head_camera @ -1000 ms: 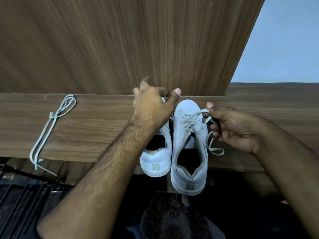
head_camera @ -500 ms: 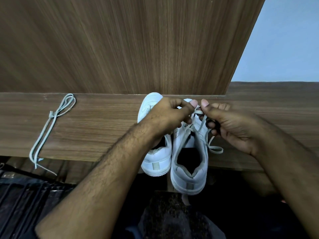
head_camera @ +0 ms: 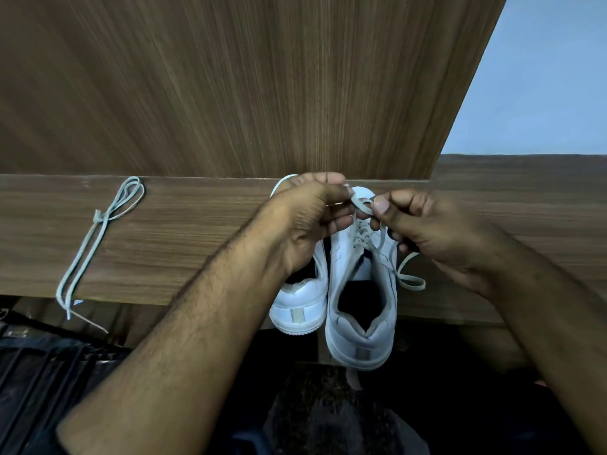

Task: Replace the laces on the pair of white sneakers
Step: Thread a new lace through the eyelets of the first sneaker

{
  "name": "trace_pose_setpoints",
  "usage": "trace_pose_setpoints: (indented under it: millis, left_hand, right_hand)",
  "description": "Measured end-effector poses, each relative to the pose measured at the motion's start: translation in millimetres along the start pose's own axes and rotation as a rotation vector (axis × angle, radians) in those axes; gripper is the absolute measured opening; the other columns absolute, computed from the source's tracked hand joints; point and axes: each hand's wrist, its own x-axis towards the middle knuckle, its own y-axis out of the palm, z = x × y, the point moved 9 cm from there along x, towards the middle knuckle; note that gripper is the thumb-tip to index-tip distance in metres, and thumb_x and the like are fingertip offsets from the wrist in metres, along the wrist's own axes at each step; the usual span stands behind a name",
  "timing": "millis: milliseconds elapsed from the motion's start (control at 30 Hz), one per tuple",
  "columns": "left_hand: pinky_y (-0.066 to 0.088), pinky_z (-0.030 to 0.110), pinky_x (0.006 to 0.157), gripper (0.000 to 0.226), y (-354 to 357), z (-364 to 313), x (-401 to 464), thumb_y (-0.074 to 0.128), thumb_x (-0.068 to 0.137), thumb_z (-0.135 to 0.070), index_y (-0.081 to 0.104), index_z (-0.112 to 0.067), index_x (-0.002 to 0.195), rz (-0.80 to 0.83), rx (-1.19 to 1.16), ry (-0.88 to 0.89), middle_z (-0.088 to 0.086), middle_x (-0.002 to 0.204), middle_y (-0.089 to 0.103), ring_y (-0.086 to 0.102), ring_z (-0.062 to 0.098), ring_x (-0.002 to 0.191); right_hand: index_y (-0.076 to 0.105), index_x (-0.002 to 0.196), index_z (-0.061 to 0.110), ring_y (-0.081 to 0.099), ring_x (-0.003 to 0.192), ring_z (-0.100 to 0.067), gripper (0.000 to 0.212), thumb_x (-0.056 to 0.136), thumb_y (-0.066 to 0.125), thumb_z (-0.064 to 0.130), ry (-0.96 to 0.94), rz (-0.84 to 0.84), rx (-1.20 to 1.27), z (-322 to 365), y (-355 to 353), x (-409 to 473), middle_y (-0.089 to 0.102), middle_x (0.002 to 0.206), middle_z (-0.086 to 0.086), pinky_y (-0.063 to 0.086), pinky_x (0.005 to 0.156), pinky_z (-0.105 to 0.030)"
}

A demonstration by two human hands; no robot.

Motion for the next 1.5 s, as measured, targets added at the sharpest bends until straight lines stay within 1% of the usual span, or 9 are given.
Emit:
trace_pose_setpoints:
  millis: [100,233,467,600,733,833,1033,1200,1500]
  left_hand:
    - [0.061,0.031,0.066,0.025,-6.6,6.8,2.1,0.048,0.095,0.010,0.051,-0.015,0.095,-0.072,-0.078,-0.060,0.008,0.082,0.064,0.072,0.018,0.065]
    - [0.058,0.031,0.062,0.029,-25.0,0.9,4.4,0.044,0.091,0.011,0.051,-0.017,0.088,-0.210,0.086,0.015,0.010,0.084,0.059,0.067,0.014,0.054]
    - [0.057,0.030,0.051,0.022,-14.6,11.1,7.0,0.047,0.094,0.013,0.051,-0.009,0.098,-0.144,0.089,-0.002,0.008,0.067,0.056,0.049,0.010,0.043]
    - [0.050,0.024,0.048,0.019,-12.5,11.4,7.9,0.050,0.094,0.012,0.052,-0.007,0.097,-0.126,0.062,-0.004,0.010,0.067,0.061,0.046,0.008,0.041]
    - [0.045,0.020,0.045,0.018,-3.1,11.6,6.4,0.050,0.094,0.011,0.054,-0.006,0.095,-0.067,-0.007,-0.026,0.010,0.068,0.060,0.043,0.008,0.044]
    - [0.034,0.016,0.041,0.023,5.1,12.7,5.2,0.054,0.094,0.007,0.058,-0.011,0.081,0.003,0.008,-0.026,0.007,0.069,0.063,0.041,0.005,0.045]
    - [0.035,0.014,0.041,0.008,4.1,5.1,6.6,0.066,0.090,0.004,0.066,-0.003,0.094,0.094,0.385,0.110,0.016,0.082,0.074,0.052,0.001,0.045]
    - [0.057,0.031,0.082,0.012,21.3,4.8,1.6,0.075,0.085,0.000,0.071,0.004,0.095,0.217,0.655,0.255,0.018,0.082,0.076,0.069,0.015,0.075]
    - [0.059,0.042,0.080,0.023,27.6,5.3,-2.1,0.081,0.074,-0.004,0.062,-0.005,0.086,0.162,0.665,0.223,0.013,0.076,0.076,0.076,0.023,0.077]
  right_hand:
    - [0.075,0.097,0.016,0.052,0.071,-0.018,0.018,0.095,0.062,0.028,-0.022,0.046,-0.191,-3.3,-7.6,-1.2,0.066,0.081,-0.016,0.041,0.065,-0.031]
    - [0.073,0.079,0.031,0.067,0.078,-0.011,0.013,0.091,0.070,0.030,0.050,0.034,-0.771,-23.6,-34.7,1.8,0.073,0.078,0.008,0.051,0.071,-0.033]
    - [0.076,0.094,0.022,0.040,0.098,-0.020,0.014,0.093,0.066,0.032,-0.054,-0.389,-1.196,5.8,-51.3,2.9,0.047,0.092,0.000,0.030,0.072,-0.030]
    - [0.063,0.085,0.022,0.055,0.056,-0.012,0.019,0.099,0.055,0.030,-0.063,-0.444,-0.859,5.0,-45.9,4.4,0.062,0.059,0.006,0.034,0.052,-0.023]
    - [0.058,0.094,0.019,0.074,0.075,-0.012,0.017,0.105,0.046,0.018,0.067,-0.301,0.178,-14.4,-19.7,7.2,0.078,0.083,-0.002,0.055,0.062,-0.024]
    - [0.058,0.102,0.014,0.069,0.066,-0.013,0.011,0.104,0.047,0.014,0.040,-0.203,0.594,-6.2,-6.6,7.6,0.070,0.077,-0.002,0.061,0.072,-0.030]
    - [0.061,0.094,0.025,0.052,0.054,-0.008,0.017,0.104,0.049,0.019,-0.034,-0.154,-0.223,-9.2,-6.5,11.6,0.060,0.062,0.005,0.043,0.056,-0.024]
    - [0.059,0.094,0.030,0.053,0.057,-0.011,0.020,0.104,0.047,0.018,-0.185,-0.240,-0.238,8.0,-10.5,11.9,0.064,0.069,0.004,0.042,0.053,-0.025]
    - [0.053,0.121,0.019,0.071,0.091,-0.012,0.019,0.102,0.053,0.015,-0.331,-0.331,-0.104,24.1,-15.3,12.1,0.075,0.093,0.001,0.053,0.078,-0.031]
